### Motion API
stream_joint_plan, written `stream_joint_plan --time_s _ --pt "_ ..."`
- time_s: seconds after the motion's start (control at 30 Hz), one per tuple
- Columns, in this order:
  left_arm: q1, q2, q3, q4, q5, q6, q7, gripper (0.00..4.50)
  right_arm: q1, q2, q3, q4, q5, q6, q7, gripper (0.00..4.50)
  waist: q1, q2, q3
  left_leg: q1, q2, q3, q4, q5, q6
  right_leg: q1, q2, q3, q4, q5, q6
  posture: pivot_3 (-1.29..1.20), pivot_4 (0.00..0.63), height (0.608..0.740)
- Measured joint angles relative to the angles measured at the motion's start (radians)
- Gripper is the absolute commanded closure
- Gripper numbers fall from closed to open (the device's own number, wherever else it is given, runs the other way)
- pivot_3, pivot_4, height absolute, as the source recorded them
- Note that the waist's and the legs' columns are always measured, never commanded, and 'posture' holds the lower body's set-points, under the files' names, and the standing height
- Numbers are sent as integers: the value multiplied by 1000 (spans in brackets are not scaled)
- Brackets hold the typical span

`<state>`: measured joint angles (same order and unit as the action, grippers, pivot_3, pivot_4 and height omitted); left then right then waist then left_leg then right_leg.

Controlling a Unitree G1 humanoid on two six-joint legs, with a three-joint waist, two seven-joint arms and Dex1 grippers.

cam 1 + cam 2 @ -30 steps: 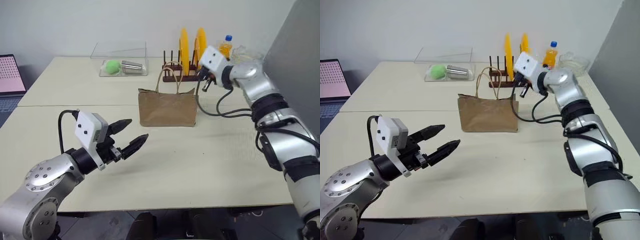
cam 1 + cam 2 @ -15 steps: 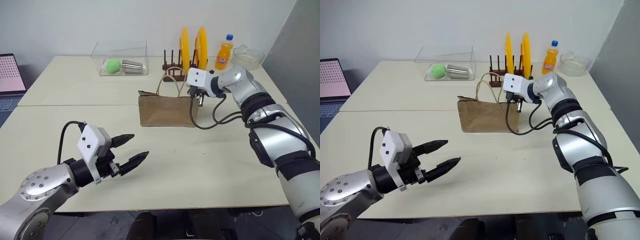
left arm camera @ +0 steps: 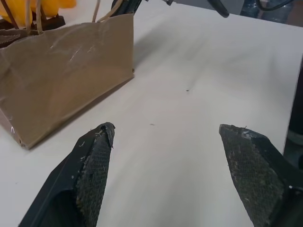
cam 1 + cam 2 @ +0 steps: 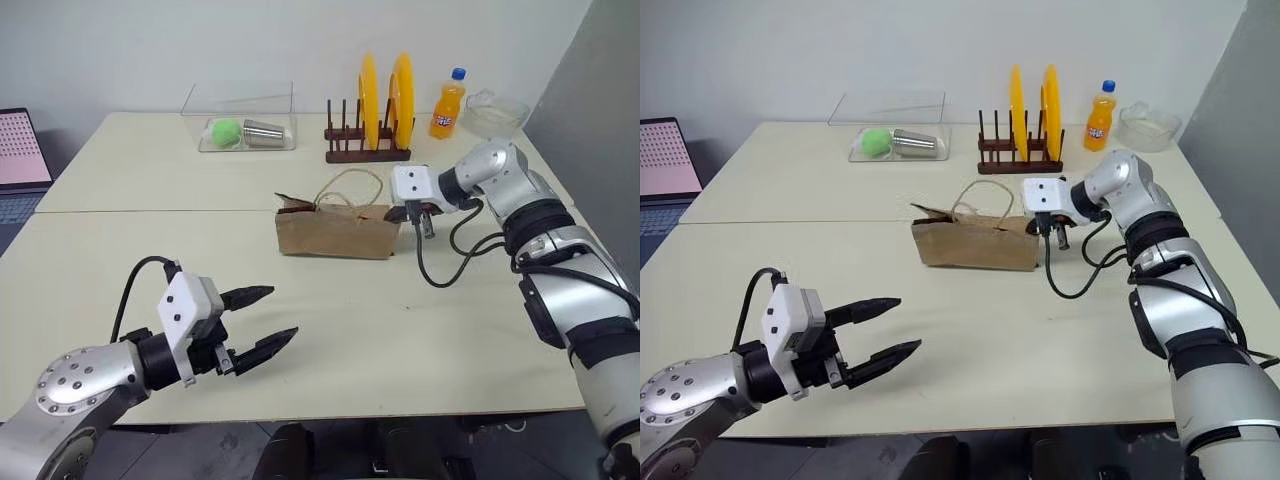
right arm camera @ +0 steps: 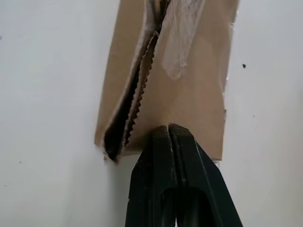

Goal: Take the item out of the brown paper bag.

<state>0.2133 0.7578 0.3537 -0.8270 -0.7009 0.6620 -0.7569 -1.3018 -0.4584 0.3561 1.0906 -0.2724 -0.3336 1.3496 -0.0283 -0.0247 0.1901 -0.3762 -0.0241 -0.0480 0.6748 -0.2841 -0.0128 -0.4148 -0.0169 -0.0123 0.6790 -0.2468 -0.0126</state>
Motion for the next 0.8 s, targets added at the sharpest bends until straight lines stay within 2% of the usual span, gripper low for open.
stream_joint_plan --time_s 0.27,0.5,0.6,0.77,0.8 --pt "9 28 -33 0 20 -26 -26 752 173 -30 -9 -324 97 105 140 4453 2 1 1 0 0 0 0 0 0 0 0 0 0 0 0 0 150 740" --pt "-7 59 -38 13 23 -39 -50 752 195 -52 -27 -469 141 167 119 4453 2 1 1 0 0 0 0 0 0 0 0 -1 0 0 0 0 150 740" --pt "-15 86 -36 35 23 -40 -71 752 226 -90 -72 -565 193 218 111 4453 3 1 1 -1 0 -1 0 0 0 0 0 -1 -1 0 0 0 150 740" --pt "-21 176 -8 102 53 -83 -167 752 370 -170 -153 -821 309 385 106 4453 11 2 1 -2 0 -2 0 0 0 -1 0 -2 -2 0 0 0 150 740" --pt "-32 186 -5 123 70 -110 -185 585 427 -192 -178 -910 348 453 98 4487 13 2 1 -2 0 -2 0 0 0 -1 0 -2 -3 0 0 0 150 740"
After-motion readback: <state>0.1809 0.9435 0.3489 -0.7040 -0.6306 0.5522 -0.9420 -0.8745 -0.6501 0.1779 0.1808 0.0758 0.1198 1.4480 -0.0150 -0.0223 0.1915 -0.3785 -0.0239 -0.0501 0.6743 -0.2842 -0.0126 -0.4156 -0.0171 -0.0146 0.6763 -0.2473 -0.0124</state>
